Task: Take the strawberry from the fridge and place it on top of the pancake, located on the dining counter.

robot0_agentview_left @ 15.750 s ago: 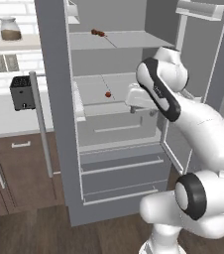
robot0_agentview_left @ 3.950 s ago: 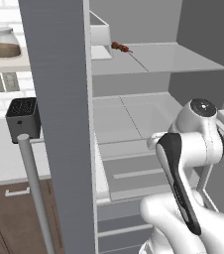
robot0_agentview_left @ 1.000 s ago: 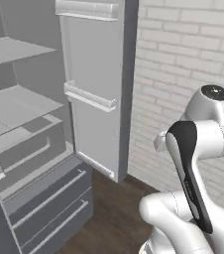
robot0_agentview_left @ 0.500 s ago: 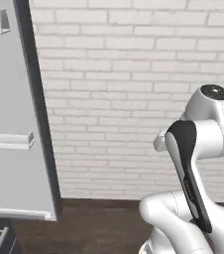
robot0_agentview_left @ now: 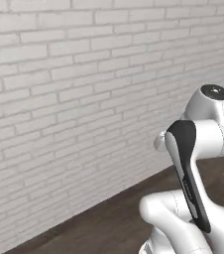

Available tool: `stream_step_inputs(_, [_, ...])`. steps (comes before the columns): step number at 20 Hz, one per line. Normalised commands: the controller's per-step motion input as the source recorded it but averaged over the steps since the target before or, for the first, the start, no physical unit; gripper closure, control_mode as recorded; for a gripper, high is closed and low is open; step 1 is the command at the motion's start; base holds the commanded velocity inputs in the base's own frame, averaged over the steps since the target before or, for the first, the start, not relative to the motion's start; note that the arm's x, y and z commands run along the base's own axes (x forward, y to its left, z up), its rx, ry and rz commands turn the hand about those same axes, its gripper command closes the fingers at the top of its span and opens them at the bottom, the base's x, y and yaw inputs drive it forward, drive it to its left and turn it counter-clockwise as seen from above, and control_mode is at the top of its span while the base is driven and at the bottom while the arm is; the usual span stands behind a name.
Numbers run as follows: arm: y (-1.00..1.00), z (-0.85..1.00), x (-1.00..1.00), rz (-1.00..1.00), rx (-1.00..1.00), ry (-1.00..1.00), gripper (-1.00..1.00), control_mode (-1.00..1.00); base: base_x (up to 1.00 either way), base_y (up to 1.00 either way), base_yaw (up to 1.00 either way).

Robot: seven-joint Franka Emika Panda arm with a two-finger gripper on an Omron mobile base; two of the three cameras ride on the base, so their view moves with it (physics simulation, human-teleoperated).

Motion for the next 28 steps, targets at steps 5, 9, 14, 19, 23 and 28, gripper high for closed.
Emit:
stream_step_inputs(5, [0.0, 0.0, 0.0, 0.0, 0.0, 0.0, 1.0, 1.0, 0.25, -0.21, -0.8])
stream_step_inputs(9, [0.0, 0.0, 0.0, 0.0, 0.0, 0.0, 1.0, 1.0, 0.31, -0.22, -0.79])
stream_step_inputs(14, [0.0, 0.0, 0.0, 0.0, 0.0, 0.0, 1.0, 1.0, 0.27, -0.21, -0.81])
stream_step_inputs(19, [0.0, 0.0, 0.0, 0.0, 0.0, 0.0, 1.0, 1.0, 0.46, -0.09, -0.77])
stream_step_inputs(23, [0.0, 0.0, 0.0, 0.0, 0.0, 0.0, 1.0, 1.0, 0.74, 0.0, -0.71])
stream_step_inputs(28, [0.0, 0.0, 0.0, 0.0, 0.0, 0.0, 1.0, 1.0, 0.69, 0.0, -0.75])
